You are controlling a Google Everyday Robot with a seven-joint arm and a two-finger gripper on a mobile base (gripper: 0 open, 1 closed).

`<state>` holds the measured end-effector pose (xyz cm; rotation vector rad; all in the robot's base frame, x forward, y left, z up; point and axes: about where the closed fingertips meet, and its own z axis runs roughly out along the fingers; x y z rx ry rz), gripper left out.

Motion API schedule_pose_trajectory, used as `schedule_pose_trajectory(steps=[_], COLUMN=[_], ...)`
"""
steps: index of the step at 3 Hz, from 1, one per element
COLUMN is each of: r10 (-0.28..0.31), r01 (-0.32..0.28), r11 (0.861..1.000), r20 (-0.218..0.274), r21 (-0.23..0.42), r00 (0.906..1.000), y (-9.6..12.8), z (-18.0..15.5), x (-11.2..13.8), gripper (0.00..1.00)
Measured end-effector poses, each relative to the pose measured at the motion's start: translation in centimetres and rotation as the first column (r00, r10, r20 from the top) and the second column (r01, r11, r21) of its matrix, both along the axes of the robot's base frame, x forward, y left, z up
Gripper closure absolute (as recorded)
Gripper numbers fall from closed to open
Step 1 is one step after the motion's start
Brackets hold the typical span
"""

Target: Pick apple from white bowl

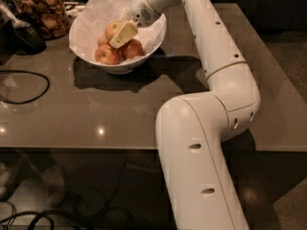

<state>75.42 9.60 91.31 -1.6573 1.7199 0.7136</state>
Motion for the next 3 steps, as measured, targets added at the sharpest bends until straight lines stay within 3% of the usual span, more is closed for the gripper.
schedule_pose_trajectory(steps=[1, 2, 3], r10=[-0.001, -0.002, 0.011], r01=[0.001, 0.000, -0.020], r11=[1.000, 0.999, 0.994], r20=[0.003, 0.045, 0.089], r21=[0.004, 0.045, 0.106], r00=[1.0000, 0.9990, 0.9960], y=[0.2, -0.1, -0.8], z=[0.0, 3.1, 7.5], x=[0.1, -0.6, -3.0], gripper=[1.00, 1.00, 1.00])
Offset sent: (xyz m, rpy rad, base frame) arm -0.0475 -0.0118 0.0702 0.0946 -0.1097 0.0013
